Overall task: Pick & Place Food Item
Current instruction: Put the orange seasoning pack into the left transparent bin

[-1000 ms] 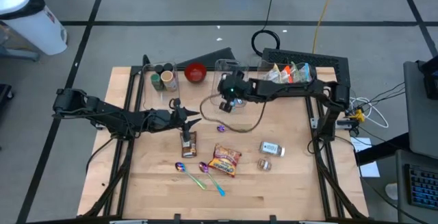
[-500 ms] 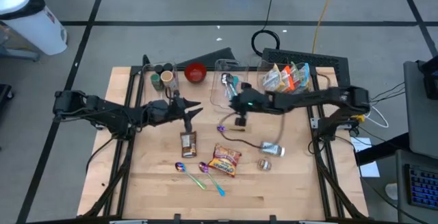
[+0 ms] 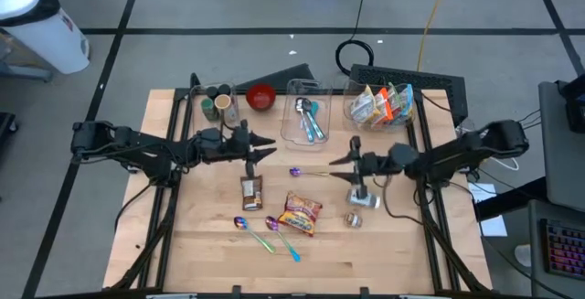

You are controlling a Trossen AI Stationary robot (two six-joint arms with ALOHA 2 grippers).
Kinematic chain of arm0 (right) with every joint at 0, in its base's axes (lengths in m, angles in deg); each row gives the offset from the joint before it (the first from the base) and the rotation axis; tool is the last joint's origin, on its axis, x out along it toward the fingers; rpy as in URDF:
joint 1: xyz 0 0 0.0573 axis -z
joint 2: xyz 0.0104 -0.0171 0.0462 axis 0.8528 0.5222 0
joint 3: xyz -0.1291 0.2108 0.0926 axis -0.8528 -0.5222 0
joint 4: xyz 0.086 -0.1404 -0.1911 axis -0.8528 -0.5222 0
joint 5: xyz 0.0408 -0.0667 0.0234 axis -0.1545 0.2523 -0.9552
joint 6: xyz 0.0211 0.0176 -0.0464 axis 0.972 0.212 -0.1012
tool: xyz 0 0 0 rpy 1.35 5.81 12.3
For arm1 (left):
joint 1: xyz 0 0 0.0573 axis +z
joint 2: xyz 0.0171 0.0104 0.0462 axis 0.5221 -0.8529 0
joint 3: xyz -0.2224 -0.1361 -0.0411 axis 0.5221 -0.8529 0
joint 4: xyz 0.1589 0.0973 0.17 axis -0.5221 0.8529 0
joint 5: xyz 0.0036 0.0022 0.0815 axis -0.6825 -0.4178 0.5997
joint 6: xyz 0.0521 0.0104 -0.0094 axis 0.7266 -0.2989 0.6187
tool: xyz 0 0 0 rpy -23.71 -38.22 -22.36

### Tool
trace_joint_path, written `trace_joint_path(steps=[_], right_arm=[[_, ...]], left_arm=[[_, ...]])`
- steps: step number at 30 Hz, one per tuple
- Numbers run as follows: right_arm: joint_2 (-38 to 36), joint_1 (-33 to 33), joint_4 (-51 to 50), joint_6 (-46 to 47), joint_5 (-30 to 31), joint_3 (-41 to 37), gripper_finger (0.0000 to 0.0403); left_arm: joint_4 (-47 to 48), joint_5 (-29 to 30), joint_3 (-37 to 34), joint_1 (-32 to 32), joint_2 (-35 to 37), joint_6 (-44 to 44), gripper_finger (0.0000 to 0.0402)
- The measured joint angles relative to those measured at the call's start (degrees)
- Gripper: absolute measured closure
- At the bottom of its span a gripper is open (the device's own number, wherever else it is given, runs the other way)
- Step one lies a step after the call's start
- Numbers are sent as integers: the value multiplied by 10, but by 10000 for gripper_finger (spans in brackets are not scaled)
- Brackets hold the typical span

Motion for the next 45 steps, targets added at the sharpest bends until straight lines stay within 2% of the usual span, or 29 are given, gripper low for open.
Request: trace_joint_path(steps=[4,11,15,20,24,30,33,37,41,45], right_arm=[[34,-28,89,-2,0,-28,278],[103,-43,92,1,0,-3,277],[144,-43,92,7,1,12,277],[179,-43,92,65,1,25,277],[199,-43,91,65,0,28,277],[226,-53,83,84,0,28,277],[241,-63,85,95,1,28,277],[252,-80,87,104,0,29,277],[254,-95,93,105,1,31,277],[254,-107,92,107,1,31,277]], left_arm=[[6,-29,0,-9,0,-5,273],[40,-30,0,-40,0,-20,273],[78,-30,0,-58,0,-57,273],[133,-29,0,-85,0,-110,273],[183,-14,0,-116,0,-159,273],[306,59,0,-169,0,-284,273],[363,86,0,-190,0,-390,273],[387,118,0,-210,0,-549,273],[395,144,0,-246,0,-614,273],[456,187,0,-289,9,-688,273]])
